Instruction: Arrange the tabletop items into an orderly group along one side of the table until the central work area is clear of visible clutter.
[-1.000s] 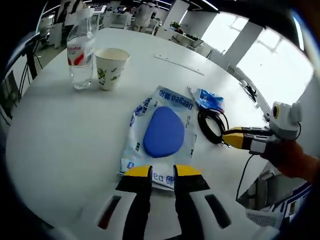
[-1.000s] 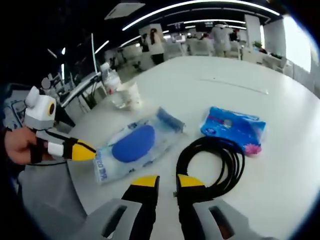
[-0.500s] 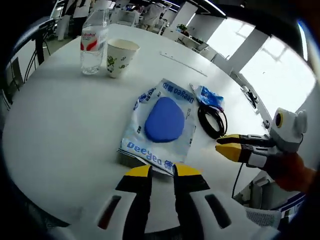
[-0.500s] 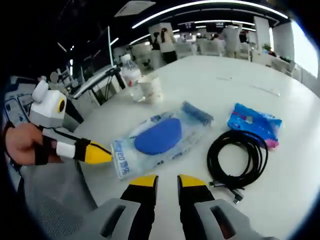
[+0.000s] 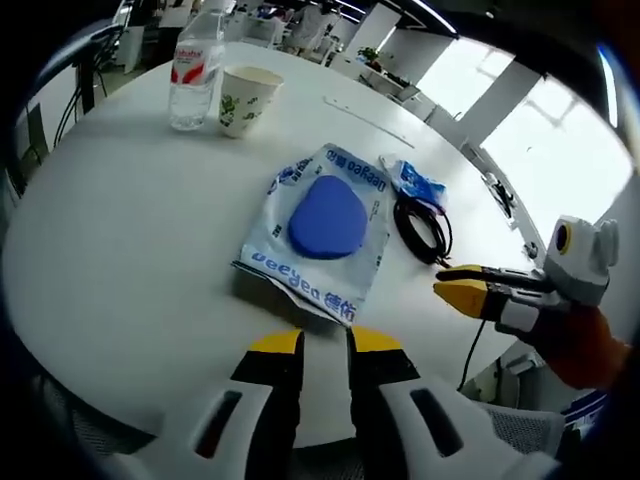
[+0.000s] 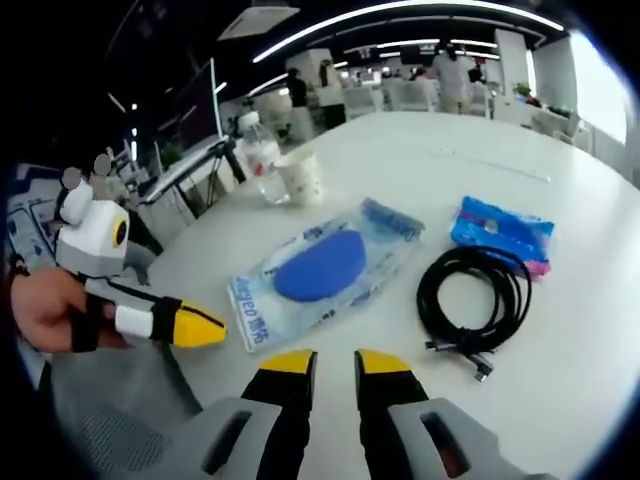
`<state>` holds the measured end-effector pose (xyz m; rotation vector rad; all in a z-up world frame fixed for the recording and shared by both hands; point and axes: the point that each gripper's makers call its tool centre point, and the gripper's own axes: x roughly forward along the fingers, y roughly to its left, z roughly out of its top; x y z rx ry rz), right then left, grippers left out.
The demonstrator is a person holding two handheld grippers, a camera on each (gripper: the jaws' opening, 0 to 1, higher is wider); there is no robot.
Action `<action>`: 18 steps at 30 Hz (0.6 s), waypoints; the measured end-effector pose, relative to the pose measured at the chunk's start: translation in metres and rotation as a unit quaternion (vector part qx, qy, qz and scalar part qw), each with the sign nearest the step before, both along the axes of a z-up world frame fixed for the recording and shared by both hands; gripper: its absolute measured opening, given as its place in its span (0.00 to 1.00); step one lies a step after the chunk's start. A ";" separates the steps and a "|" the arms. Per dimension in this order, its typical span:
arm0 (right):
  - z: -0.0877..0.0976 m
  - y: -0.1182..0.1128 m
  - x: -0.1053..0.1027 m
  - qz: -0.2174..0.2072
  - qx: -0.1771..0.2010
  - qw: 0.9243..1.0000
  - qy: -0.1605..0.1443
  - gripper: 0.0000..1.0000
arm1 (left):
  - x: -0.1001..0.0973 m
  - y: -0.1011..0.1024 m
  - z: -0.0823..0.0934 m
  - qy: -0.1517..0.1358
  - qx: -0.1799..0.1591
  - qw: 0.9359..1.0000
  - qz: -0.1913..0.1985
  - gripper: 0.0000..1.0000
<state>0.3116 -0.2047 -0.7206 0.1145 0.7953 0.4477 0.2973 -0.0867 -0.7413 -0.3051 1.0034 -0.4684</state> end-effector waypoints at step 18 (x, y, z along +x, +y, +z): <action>-0.001 0.012 -0.021 -0.016 0.019 1.000 0.007 0.13 | 0.011 0.008 -0.006 0.020 -0.033 0.998 0.057 0.15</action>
